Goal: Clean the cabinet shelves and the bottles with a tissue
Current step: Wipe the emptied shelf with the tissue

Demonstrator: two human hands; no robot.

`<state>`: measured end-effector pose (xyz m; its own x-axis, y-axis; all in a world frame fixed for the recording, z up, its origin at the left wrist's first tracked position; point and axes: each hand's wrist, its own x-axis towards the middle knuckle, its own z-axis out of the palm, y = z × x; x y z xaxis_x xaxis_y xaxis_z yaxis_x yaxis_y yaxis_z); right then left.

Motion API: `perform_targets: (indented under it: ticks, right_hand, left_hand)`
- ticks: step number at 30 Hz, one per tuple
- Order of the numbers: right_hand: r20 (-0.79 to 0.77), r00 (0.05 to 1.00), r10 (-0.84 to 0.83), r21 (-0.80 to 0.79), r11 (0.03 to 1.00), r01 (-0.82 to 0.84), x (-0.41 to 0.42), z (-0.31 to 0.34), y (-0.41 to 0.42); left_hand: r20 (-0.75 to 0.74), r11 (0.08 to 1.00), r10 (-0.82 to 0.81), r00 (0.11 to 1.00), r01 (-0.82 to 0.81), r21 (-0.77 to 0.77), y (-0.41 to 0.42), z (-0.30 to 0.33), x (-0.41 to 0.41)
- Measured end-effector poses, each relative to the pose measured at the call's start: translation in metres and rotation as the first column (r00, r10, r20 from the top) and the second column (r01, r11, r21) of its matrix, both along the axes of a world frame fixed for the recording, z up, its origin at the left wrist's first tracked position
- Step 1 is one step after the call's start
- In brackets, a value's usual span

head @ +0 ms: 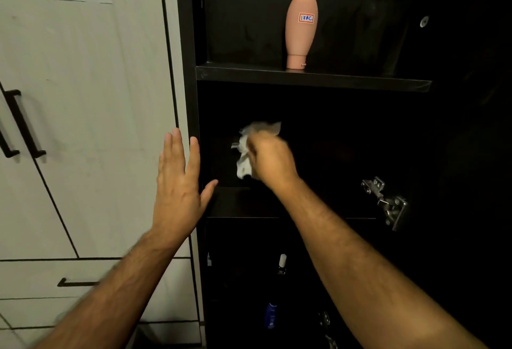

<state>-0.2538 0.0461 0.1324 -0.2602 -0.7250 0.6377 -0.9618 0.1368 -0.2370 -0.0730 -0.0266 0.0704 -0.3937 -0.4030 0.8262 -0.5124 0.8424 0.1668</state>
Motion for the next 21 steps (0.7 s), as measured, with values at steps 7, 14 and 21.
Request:
perform_targets:
  ticks: [7, 14, 21]
  right_hand:
    - [0.158, 0.973, -0.166, 0.008, 0.986, 0.167, -0.038, -0.029, 0.024]
    - [0.736, 0.638, 0.229, -0.516, 0.799, 0.308, -0.058, 0.07, 0.034]
    - [0.707, 0.493, 0.507, -0.704, 0.573, 0.42, -0.031, 0.07, 0.005]
  left_hand:
    - [-0.019, 1.0, 0.011, 1.0, -0.011, 0.024, 0.002, 0.0, 0.0]
    - [-0.045, 0.998, 0.014, 0.999, -0.011, 0.065, -0.002, 0.01, 0.002]
    - [-0.041, 0.998, -0.011, 0.999, 0.014, 0.067, -0.01, 0.015, 0.002]
